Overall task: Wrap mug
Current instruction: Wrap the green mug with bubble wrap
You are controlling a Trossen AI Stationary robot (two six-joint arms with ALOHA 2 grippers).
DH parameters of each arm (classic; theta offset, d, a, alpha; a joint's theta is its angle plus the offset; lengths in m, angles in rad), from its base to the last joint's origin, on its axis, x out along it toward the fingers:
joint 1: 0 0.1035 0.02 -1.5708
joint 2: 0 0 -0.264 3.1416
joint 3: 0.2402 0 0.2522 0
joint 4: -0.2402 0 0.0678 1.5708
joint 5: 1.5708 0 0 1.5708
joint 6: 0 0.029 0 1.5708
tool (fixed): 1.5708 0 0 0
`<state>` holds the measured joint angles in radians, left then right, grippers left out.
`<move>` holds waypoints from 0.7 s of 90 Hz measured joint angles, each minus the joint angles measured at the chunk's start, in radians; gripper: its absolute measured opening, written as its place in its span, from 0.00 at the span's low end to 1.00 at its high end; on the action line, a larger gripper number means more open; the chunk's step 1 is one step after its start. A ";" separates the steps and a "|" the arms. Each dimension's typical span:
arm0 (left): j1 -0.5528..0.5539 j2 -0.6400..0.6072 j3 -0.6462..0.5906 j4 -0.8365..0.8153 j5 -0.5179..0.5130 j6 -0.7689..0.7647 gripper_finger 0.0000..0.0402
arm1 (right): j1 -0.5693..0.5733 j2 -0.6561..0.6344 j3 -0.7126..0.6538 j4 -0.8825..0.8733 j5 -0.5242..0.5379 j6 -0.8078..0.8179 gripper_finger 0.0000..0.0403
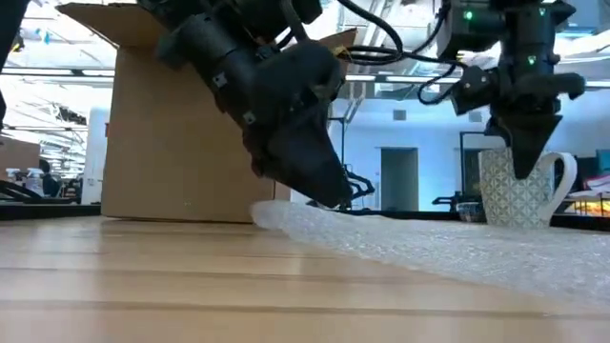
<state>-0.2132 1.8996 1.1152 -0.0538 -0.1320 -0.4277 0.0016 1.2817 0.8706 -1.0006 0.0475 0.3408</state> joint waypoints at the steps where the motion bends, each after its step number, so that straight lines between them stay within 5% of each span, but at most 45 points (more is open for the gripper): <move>1: 0.000 0.000 0.000 -0.003 0.000 0.000 0.40 | 0.005 0.000 0.006 -0.001 0.000 0.003 0.03; 21: 0.035 0.000 0.000 -0.019 -0.042 0.043 0.40 | 0.186 0.000 0.127 0.017 -0.033 0.091 0.02; 41: 0.063 0.001 0.000 0.011 -0.210 0.157 0.40 | 0.327 0.049 0.115 0.128 -0.089 0.168 0.02; 63: 0.019 -0.080 0.002 -0.023 -0.183 0.125 0.40 | 0.426 0.232 0.121 0.169 -0.115 0.172 0.02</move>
<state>-0.1942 1.8195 1.1175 -0.0768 -0.3151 -0.3026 0.4273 1.5132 0.9913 -0.8320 -0.0671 0.5129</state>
